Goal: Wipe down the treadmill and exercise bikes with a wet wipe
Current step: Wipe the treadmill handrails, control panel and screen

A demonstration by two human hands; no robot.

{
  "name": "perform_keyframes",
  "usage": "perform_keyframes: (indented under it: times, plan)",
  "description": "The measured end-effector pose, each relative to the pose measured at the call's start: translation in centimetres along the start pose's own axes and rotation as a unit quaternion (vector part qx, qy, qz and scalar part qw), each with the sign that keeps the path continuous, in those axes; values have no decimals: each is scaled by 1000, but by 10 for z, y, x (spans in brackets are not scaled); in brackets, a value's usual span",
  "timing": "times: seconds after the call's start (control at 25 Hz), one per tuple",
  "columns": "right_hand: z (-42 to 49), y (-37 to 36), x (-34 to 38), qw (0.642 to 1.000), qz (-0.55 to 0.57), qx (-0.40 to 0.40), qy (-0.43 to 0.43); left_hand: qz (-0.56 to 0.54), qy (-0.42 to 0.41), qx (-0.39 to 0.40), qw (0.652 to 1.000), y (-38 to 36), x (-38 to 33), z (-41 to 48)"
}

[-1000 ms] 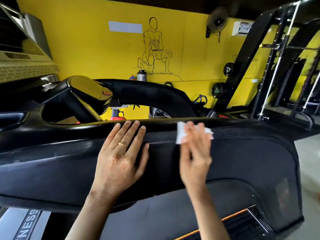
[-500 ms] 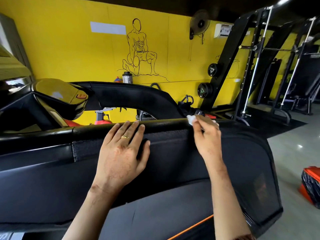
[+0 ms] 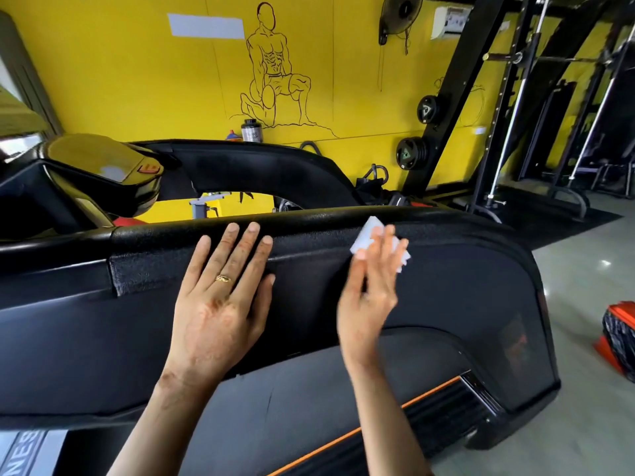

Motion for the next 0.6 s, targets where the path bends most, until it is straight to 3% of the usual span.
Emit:
perform_keyframes:
  times: [0.12, 0.16, 0.24, 0.32, 0.4, 0.48, 0.6]
  plan:
    - [-62, -21, 50, 972, 42, 125, 193, 5, -13, 6, 1000, 1, 3, -8]
    - [-68, -18, 45, 962, 26, 132, 236, 8, -15, 8, 1000, 3, 6, -12]
    - [-47, -4, 5, 983, -13, 66, 169, 17, -8, 5, 1000, 12, 12, -22]
    - [-22, 12, -30, 998, -33, -50, -13, 25, -2, 7, 1000, 21, 20, -31]
    - [-31, 3, -16, 995, -23, -77, -67, 32, 1, 10, 999, 28, 30, -39]
    - [-72, -22, 28, 999, 8, 7, 39, 33, 10, 10, 999, 35, 41, -45]
    - [-123, -31, 59, 961, 4, 134, 242, 31, 32, 5, 999, 46, 56, -56]
Point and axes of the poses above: each hand's wrist, its own z-axis towards the middle knuckle, its own y-axis out of the back of the hand, x = y × z, the point moved 6 cm from there along z, towards the middle knuckle, and after that the axes turned 13 degrees about -x, right-handed, at the moved point
